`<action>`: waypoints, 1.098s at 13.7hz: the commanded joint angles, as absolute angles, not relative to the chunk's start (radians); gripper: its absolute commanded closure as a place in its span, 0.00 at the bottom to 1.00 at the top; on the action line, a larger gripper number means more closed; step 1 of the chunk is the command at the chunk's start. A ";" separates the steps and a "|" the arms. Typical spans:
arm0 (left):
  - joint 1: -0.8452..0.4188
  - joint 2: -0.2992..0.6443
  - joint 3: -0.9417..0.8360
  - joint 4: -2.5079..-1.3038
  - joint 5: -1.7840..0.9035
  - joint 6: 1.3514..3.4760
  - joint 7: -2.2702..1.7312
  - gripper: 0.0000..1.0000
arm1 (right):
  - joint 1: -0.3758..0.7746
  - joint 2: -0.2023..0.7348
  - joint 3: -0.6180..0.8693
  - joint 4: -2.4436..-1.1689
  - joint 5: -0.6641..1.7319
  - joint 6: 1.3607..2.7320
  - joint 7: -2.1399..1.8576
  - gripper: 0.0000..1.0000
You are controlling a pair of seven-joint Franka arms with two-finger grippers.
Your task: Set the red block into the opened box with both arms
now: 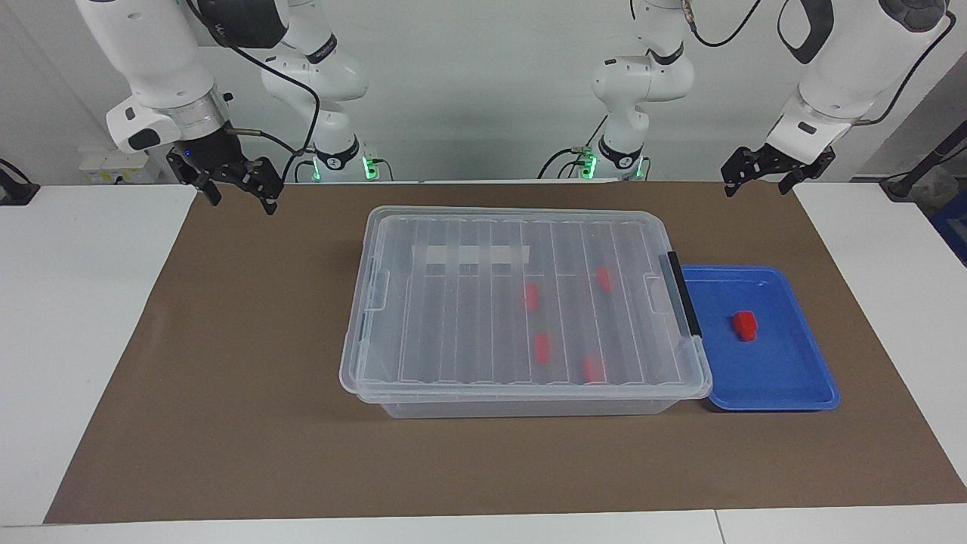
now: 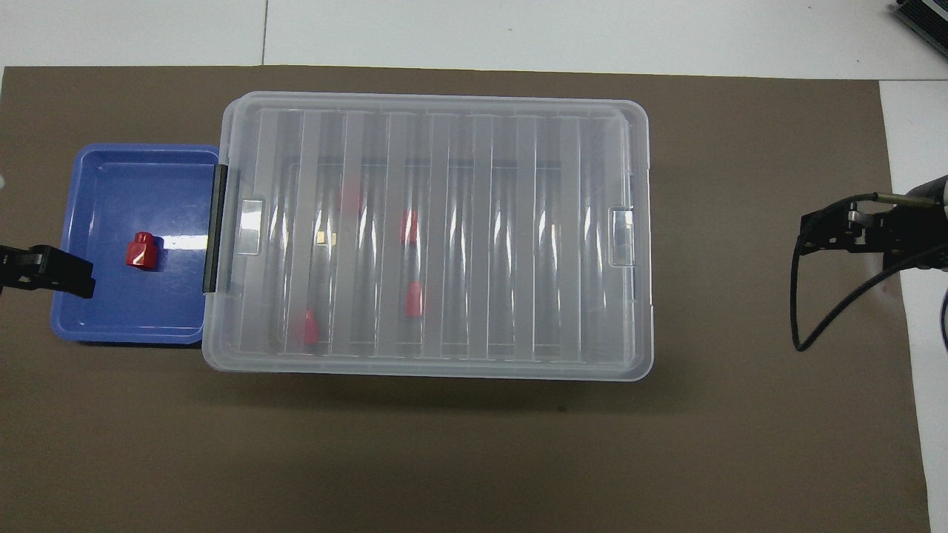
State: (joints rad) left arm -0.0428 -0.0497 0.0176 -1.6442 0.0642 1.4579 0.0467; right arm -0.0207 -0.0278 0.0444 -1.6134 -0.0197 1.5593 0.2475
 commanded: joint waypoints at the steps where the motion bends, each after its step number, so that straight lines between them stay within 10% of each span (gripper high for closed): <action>1: -0.029 -0.083 0.008 -1.686 0.072 1.477 0.041 0.00 | -0.034 -0.037 0.051 -1.631 -0.023 1.580 0.239 0.00; 15: -0.029 -0.083 0.008 -1.684 0.072 1.477 0.040 0.00 | 0.038 -0.038 0.058 -1.813 -0.014 1.919 0.326 0.04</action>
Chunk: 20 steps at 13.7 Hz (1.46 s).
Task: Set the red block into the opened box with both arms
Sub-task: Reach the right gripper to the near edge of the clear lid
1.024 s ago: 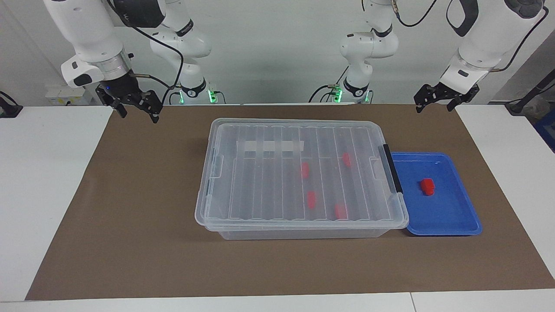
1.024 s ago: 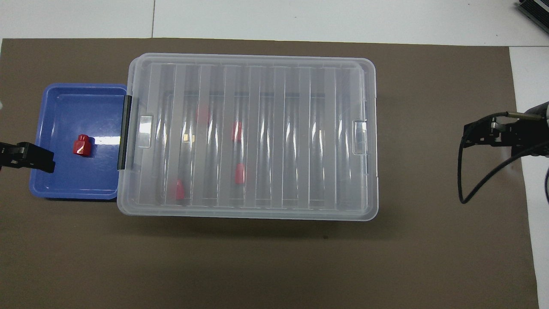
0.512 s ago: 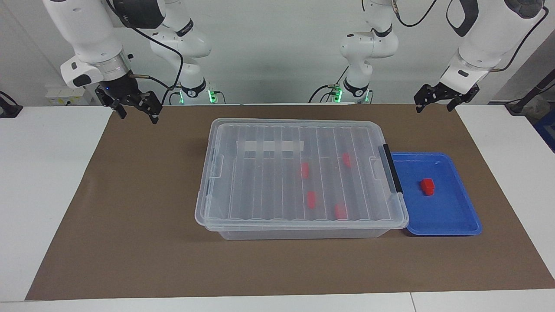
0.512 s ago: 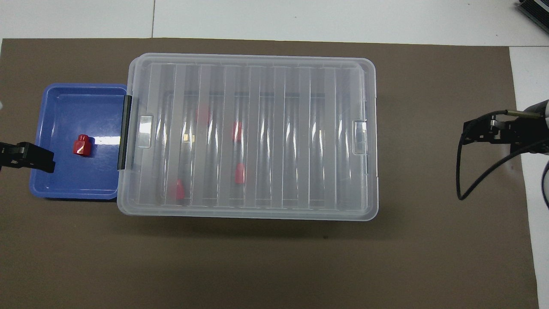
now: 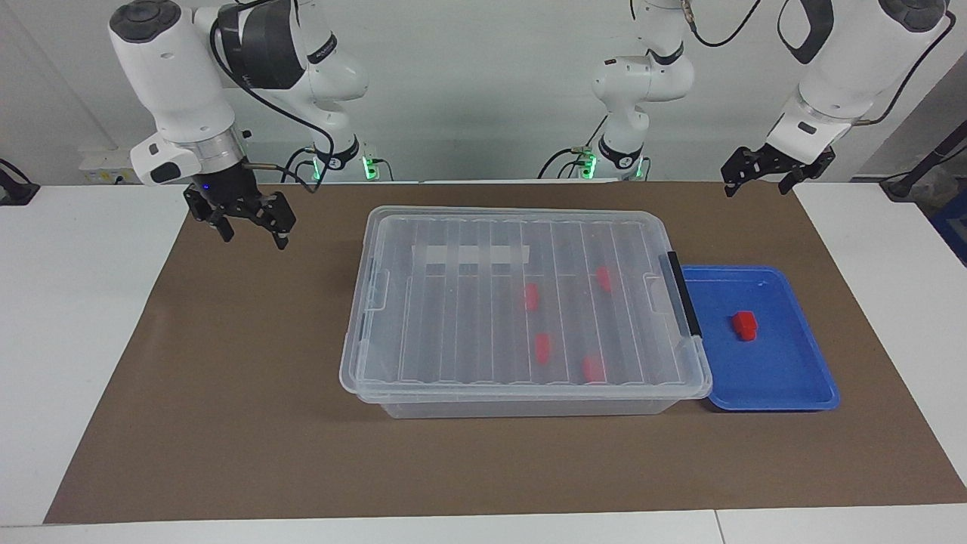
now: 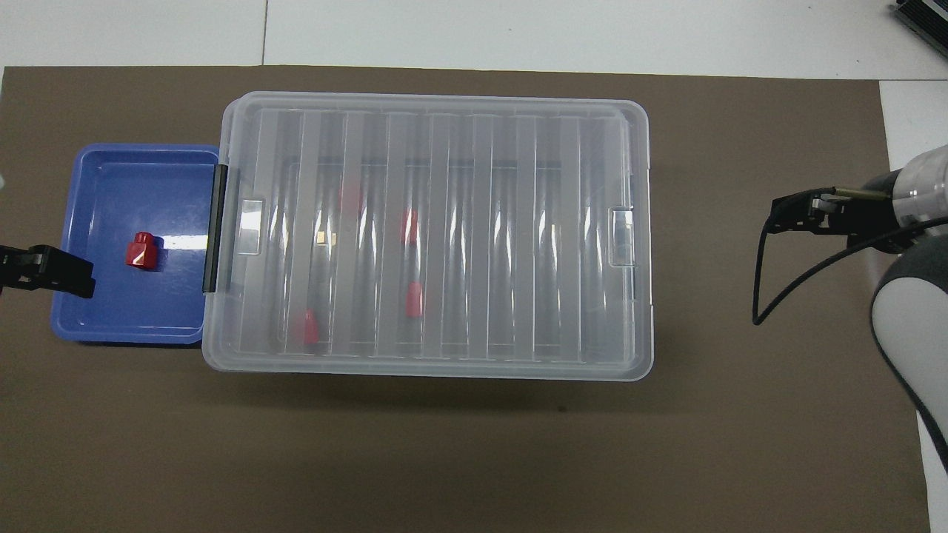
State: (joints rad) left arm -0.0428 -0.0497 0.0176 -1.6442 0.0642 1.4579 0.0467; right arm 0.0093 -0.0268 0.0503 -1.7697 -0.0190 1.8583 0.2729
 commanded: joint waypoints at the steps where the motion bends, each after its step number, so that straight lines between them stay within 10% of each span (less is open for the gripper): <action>1: -0.029 -0.083 0.008 -1.684 0.072 1.477 0.040 0.00 | 0.066 -0.037 0.058 -1.830 -0.014 1.945 0.362 0.12; 20: -0.029 -0.083 0.008 -1.684 0.072 1.477 0.040 0.00 | 0.123 -0.081 0.057 -2.092 -0.020 2.076 0.198 0.00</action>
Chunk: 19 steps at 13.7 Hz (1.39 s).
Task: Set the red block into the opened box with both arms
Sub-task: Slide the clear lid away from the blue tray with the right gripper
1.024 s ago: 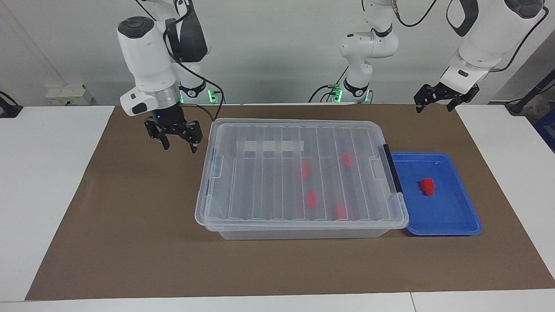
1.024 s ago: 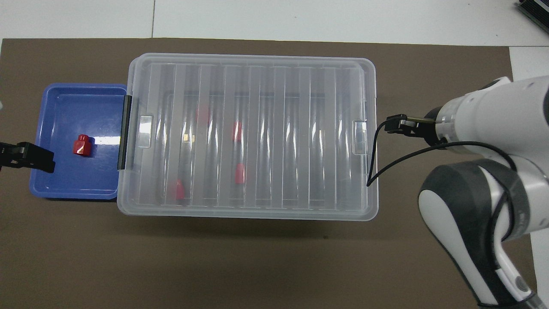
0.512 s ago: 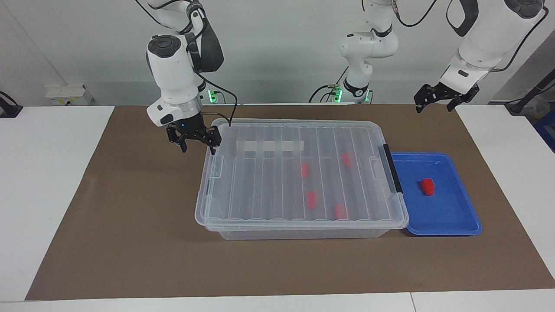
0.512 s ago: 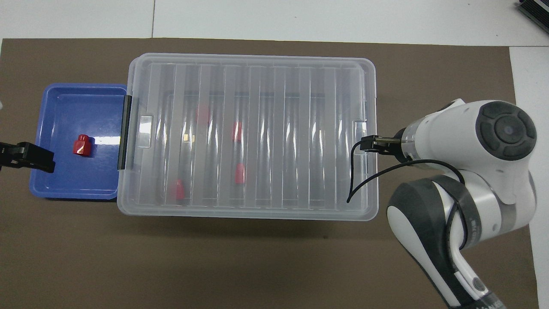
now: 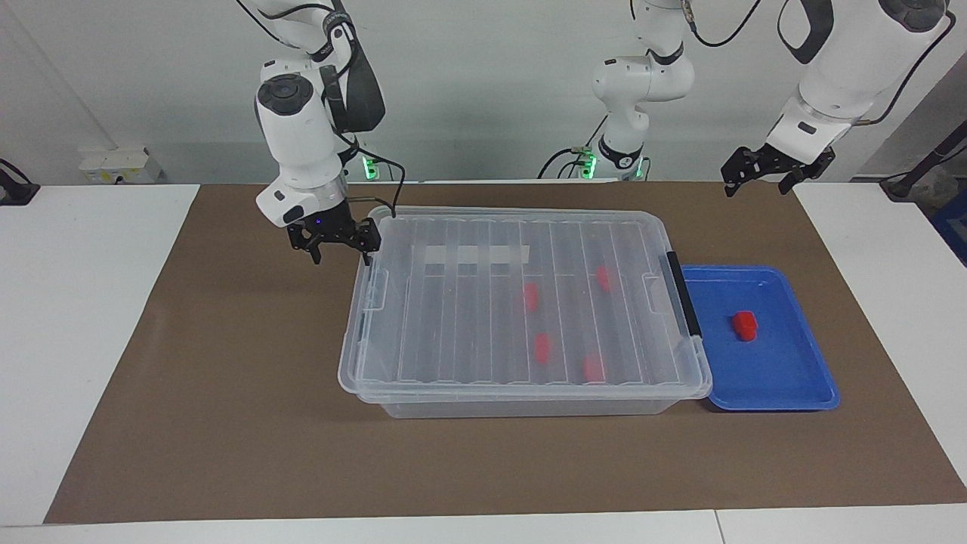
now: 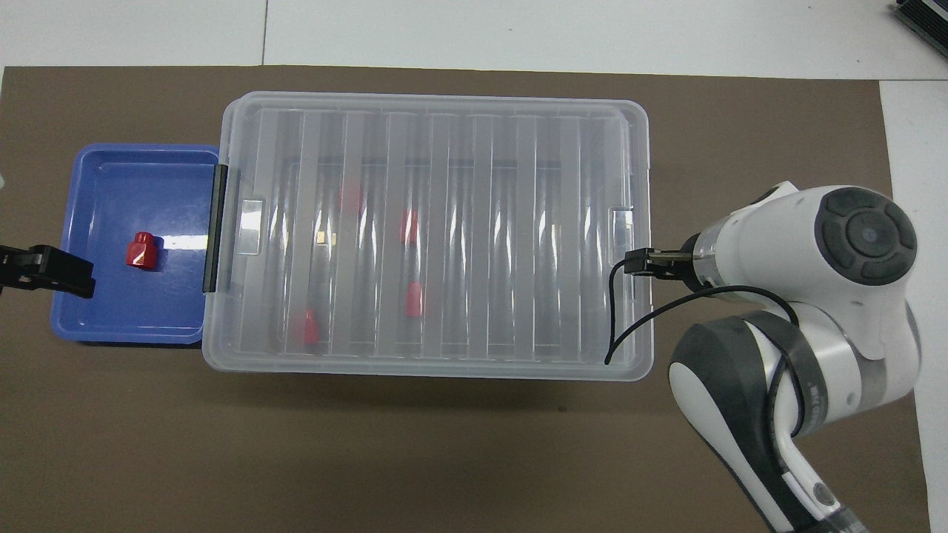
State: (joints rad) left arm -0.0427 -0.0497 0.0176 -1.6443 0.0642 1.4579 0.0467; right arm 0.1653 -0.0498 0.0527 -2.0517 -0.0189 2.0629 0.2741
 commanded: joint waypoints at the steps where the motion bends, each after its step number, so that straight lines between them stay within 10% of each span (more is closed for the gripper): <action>1: -0.029 -0.083 0.008 -1.684 0.072 1.477 0.041 0.00 | 0.109 -0.081 0.057 -2.094 -0.020 2.072 0.171 0.00; 19: -0.029 -0.083 0.008 -1.684 0.072 1.477 0.040 0.00 | -0.155 -0.071 0.054 -2.088 -0.031 2.086 -0.276 0.00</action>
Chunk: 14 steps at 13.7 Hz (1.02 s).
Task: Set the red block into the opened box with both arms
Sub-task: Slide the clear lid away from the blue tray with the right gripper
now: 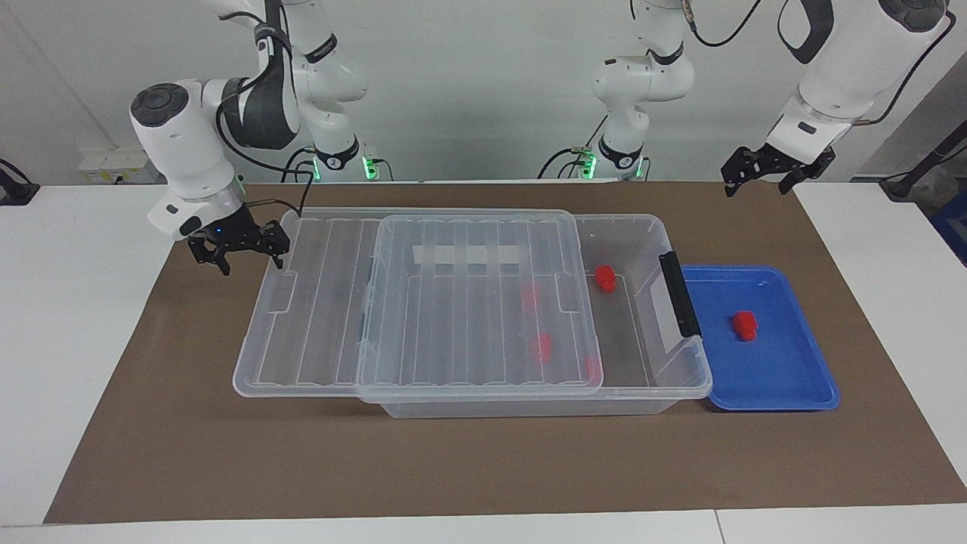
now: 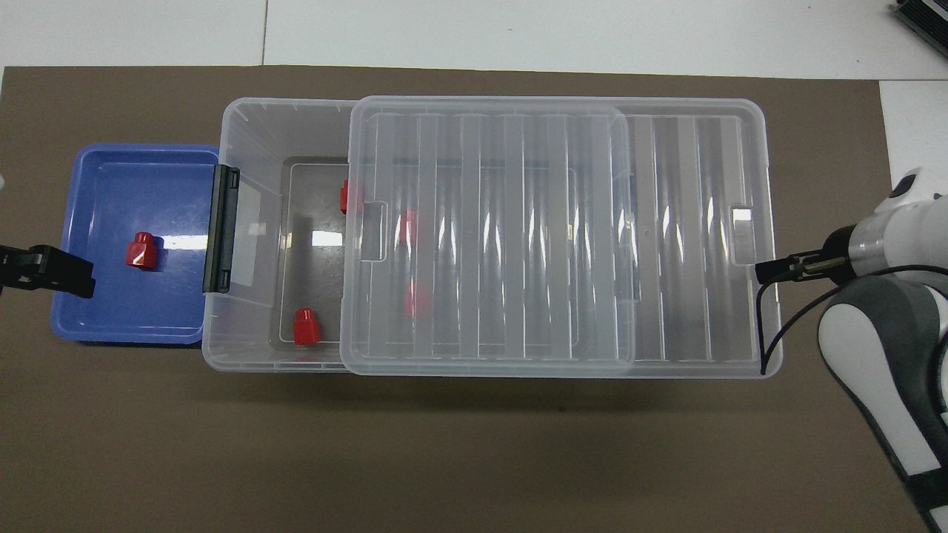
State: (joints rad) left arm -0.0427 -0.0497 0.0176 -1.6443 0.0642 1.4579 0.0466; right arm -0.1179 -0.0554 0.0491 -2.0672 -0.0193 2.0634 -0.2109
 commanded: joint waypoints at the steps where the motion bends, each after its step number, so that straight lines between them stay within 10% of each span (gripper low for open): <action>1: -0.029 -0.083 0.008 -1.686 0.072 1.477 0.041 0.00 | -0.156 -0.069 0.054 -2.085 -0.032 2.088 -0.299 0.00; 14: -0.018 -0.086 0.020 -1.680 0.072 1.486 0.038 0.00 | -0.227 -0.064 0.052 -2.082 -0.046 2.111 -0.354 0.00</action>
State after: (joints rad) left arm -0.0384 -0.0525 0.0233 -1.6443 0.0642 1.4597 0.0454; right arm -0.2074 -0.0554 0.0468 -2.0671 -0.0209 2.0869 -0.3343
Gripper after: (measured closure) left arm 0.000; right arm 0.000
